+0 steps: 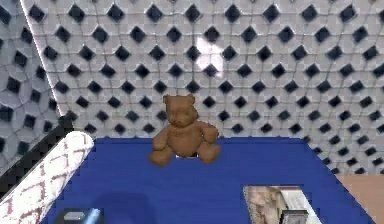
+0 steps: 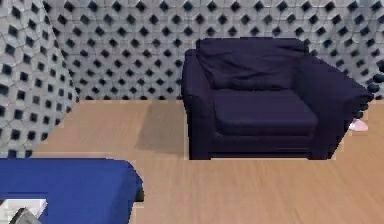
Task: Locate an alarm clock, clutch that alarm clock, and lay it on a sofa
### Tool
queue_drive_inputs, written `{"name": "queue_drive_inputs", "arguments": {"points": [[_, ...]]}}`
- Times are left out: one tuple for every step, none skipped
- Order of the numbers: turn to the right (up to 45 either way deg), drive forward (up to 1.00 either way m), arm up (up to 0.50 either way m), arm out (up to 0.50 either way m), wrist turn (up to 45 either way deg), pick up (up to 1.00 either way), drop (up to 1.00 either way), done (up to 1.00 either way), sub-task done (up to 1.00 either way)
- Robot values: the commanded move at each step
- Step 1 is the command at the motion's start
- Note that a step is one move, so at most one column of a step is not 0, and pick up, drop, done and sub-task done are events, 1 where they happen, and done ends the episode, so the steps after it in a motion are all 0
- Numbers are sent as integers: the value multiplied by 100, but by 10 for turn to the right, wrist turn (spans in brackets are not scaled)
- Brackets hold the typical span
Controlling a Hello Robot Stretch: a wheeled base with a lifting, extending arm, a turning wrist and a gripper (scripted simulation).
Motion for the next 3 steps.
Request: {"name": "queue_drive_inputs", "arguments": {"points": [[-450,0,0,0,0,0,0,0,0],[-450,0,0,0,0,0,0,0,0],[-360,0,0,0,0,0,0,0,0]]}}
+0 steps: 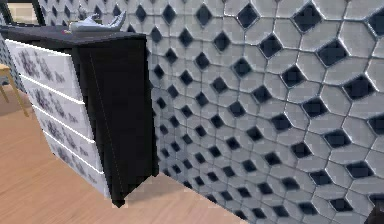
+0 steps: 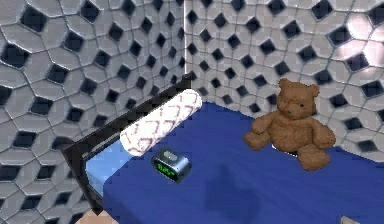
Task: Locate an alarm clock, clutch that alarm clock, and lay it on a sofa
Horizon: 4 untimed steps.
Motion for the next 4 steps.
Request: {"name": "queue_drive_inputs", "arguments": {"points": [[0,0,50,0,0,0,0,0,0],[0,0,16,0,0,0,0,0,0],[0,0,0,34,0,0,0,0,0],[0,0,0,0,450,0,0,0,0]]}}
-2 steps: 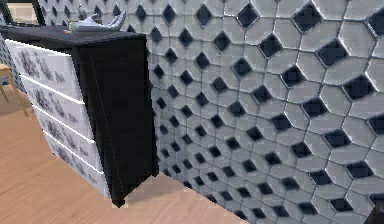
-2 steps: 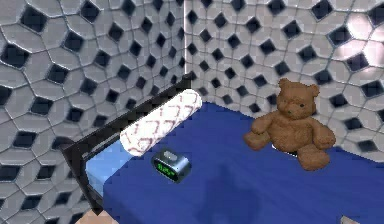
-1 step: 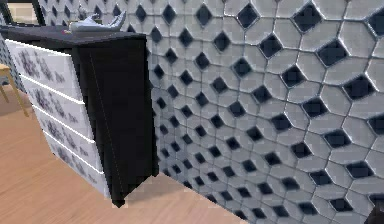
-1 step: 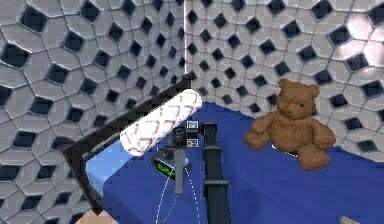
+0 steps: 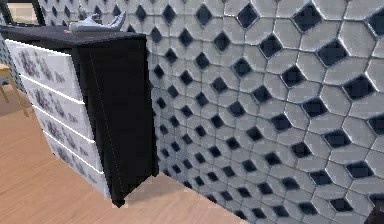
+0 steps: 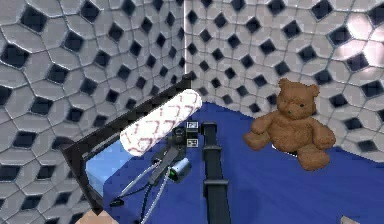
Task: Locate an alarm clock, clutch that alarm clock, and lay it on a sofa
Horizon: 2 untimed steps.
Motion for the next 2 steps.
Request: {"name": "queue_drive_inputs", "arguments": {"points": [[0,0,0,0,450,0,0,0,0],[0,0,0,0,450,0,0,0,0]]}}
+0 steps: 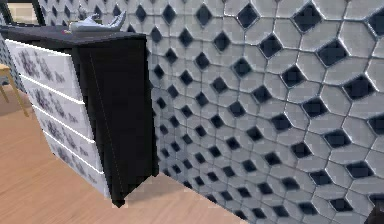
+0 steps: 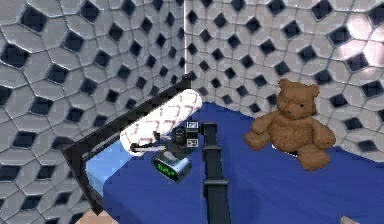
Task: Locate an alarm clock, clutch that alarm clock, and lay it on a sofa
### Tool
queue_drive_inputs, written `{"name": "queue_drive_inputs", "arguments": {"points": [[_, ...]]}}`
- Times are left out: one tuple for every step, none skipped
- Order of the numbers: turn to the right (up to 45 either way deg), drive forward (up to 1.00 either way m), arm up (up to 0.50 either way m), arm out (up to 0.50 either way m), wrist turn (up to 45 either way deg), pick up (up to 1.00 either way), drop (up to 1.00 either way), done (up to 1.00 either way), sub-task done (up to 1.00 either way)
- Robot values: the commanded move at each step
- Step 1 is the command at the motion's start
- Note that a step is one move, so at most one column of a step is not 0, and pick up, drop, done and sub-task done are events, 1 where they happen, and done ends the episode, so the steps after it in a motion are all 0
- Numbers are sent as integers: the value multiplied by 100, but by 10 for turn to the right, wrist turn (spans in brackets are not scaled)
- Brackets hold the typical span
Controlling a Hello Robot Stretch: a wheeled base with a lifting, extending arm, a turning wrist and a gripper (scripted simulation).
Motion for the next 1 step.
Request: {"name": "queue_drive_inputs", "arguments": {"points": [[0,0,0,0,360,0,0,0,0]]}}
